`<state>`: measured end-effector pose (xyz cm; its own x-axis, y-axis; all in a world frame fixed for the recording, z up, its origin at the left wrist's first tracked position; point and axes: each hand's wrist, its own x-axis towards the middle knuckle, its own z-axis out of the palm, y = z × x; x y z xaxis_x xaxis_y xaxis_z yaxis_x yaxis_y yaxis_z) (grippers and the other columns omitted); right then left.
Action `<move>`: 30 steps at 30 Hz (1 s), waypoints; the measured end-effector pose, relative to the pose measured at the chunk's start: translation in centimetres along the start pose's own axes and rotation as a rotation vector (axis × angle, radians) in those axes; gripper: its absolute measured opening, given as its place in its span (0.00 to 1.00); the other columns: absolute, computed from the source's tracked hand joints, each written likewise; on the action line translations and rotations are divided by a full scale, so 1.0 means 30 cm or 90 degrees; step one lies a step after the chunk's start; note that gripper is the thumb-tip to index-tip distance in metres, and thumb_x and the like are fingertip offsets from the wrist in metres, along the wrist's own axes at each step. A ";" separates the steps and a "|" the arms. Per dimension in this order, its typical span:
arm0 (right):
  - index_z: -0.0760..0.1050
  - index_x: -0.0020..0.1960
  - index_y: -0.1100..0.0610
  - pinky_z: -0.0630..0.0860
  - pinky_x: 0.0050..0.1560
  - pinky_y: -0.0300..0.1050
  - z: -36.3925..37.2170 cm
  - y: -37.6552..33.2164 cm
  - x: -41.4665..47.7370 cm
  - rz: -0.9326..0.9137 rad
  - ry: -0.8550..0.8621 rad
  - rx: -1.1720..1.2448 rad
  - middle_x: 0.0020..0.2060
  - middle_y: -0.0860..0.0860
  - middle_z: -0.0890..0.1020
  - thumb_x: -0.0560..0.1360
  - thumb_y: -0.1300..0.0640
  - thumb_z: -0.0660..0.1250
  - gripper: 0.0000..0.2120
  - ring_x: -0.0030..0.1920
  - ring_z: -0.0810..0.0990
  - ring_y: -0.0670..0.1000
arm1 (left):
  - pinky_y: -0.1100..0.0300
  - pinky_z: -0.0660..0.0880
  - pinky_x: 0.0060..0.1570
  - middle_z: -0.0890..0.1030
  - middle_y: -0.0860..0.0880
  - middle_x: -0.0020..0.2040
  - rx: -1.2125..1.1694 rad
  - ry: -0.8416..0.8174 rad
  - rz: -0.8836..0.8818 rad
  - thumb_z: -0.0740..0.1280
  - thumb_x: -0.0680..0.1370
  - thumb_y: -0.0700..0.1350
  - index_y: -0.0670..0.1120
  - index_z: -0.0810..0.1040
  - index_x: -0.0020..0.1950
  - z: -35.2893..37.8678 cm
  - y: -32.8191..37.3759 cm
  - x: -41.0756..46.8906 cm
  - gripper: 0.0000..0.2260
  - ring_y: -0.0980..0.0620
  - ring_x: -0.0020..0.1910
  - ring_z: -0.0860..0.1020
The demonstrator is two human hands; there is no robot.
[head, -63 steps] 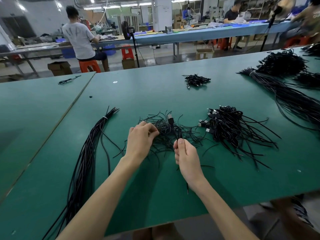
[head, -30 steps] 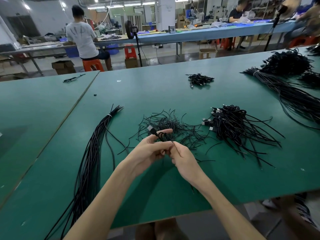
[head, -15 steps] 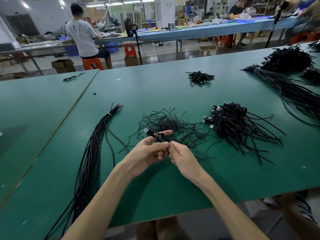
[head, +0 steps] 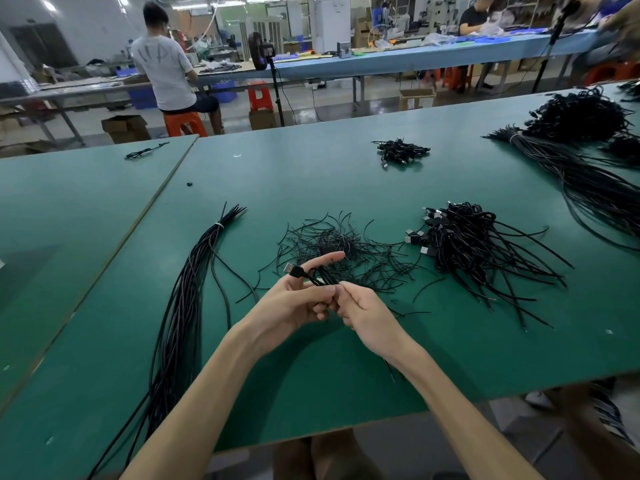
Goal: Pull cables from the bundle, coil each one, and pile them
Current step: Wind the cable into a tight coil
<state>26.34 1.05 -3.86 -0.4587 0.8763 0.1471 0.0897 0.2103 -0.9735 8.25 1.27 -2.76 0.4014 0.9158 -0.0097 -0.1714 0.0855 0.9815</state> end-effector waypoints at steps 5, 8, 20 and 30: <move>0.77 0.55 0.66 0.67 0.32 0.29 -0.002 0.004 0.000 0.009 -0.010 -0.004 0.36 0.38 0.83 0.88 0.57 0.53 0.17 0.32 0.75 0.36 | 0.60 0.74 0.41 0.77 0.51 0.37 -0.022 -0.010 -0.008 0.72 0.80 0.41 0.51 0.75 0.75 -0.005 -0.007 -0.009 0.23 0.53 0.37 0.71; 0.77 0.55 0.65 0.67 0.32 0.30 -0.003 -0.004 -0.003 0.012 -0.013 -0.005 0.36 0.38 0.83 0.87 0.56 0.53 0.17 0.32 0.74 0.36 | 0.60 0.74 0.41 0.76 0.51 0.36 -0.026 0.002 -0.022 0.72 0.79 0.42 0.49 0.77 0.73 -0.004 -0.009 -0.007 0.22 0.53 0.38 0.71; 0.71 0.41 0.57 0.60 0.27 0.32 -0.001 -0.025 -0.007 0.041 0.029 0.058 0.24 0.40 0.69 0.87 0.55 0.53 0.18 0.25 0.62 0.40 | 0.46 0.77 0.45 0.83 0.40 0.43 0.206 0.147 0.035 0.76 0.75 0.55 0.40 0.84 0.52 -0.002 -0.025 -0.006 0.18 0.48 0.39 0.78; 0.70 0.41 0.59 0.60 0.26 0.31 -0.004 -0.028 -0.011 0.069 0.060 0.087 0.23 0.38 0.69 0.88 0.52 0.53 0.20 0.24 0.62 0.40 | 0.49 0.80 0.40 0.82 0.49 0.42 0.550 0.231 0.133 0.70 0.73 0.63 0.46 0.85 0.45 0.011 0.001 -0.018 0.20 0.51 0.36 0.80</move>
<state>26.51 0.64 -3.06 -0.3682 0.9284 0.0497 0.0109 0.0578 -0.9983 8.32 0.63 -2.66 0.1099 0.9581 0.2646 0.5728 -0.2786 0.7709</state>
